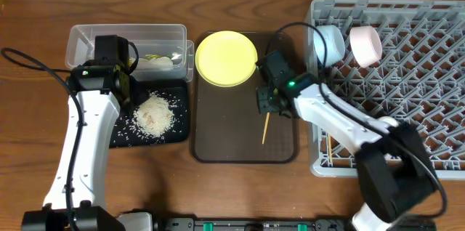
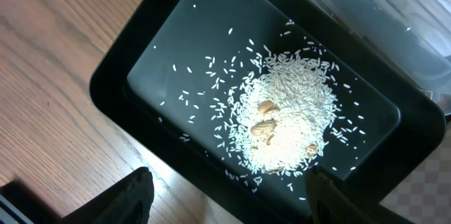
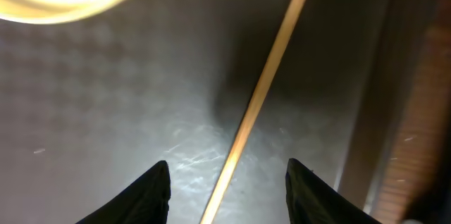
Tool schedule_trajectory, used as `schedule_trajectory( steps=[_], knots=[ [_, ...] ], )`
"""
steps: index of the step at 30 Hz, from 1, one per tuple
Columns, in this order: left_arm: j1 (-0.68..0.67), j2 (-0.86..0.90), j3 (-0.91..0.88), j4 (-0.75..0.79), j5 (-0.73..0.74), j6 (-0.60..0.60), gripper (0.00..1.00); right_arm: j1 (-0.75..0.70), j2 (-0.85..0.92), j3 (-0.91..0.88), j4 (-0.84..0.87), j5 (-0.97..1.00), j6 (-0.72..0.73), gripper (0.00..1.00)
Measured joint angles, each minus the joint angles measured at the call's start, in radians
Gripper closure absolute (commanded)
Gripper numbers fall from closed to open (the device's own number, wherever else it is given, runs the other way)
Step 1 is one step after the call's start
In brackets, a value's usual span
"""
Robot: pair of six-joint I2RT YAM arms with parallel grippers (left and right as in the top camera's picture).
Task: Sort waste into correct bins and load items into the dishwasher rack
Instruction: 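Return the right gripper to the tray and grasp the second chopstick, then place the second chopstick upright along the rack's left edge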
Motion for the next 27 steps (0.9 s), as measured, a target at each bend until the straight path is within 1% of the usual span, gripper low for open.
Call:
schedule_trajectory(
  steps=[1,5,6,10,11,17,20,23,27],
  knots=[
    [0.0,0.0,0.0,0.0,0.0,0.0,0.29,0.003,0.02,0.0,0.0,0.005,0.013,0.55],
    [0.0,0.0,0.0,0.0,0.0,0.0,0.28,0.003,0.087,0.0,-0.001,0.025,0.055,0.6],
    [0.0,0.0,0.0,0.0,0.0,0.0,0.29,0.003,0.089,0.003,0.002,0.037,0.063,0.64],
    [0.0,0.0,0.0,0.0,0.0,0.0,0.29,0.003,0.091,0.005,0.002,0.049,0.085,0.97],
    [0.0,0.0,0.0,0.0,0.0,0.0,0.29,0.003,0.091,0.005,0.002,0.055,0.087,0.99],
    [0.0,0.0,0.0,0.0,0.0,0.0,0.29,0.003,0.087,0.005,-0.005,0.058,0.1,0.99],
    [0.0,0.0,0.0,0.0,0.0,0.0,0.28,-0.008,0.058,0.005,-0.035,0.054,0.1,0.99],
    [0.0,0.0,0.0,0.0,0.0,0.0,0.28,-0.032,-0.025,0.006,-0.049,0.05,0.091,0.99],
    [0.0,0.0,0.0,0.0,0.0,0.0,0.29,-0.09,-0.215,0.014,-0.089,0.058,0.031,0.99]
  ],
)
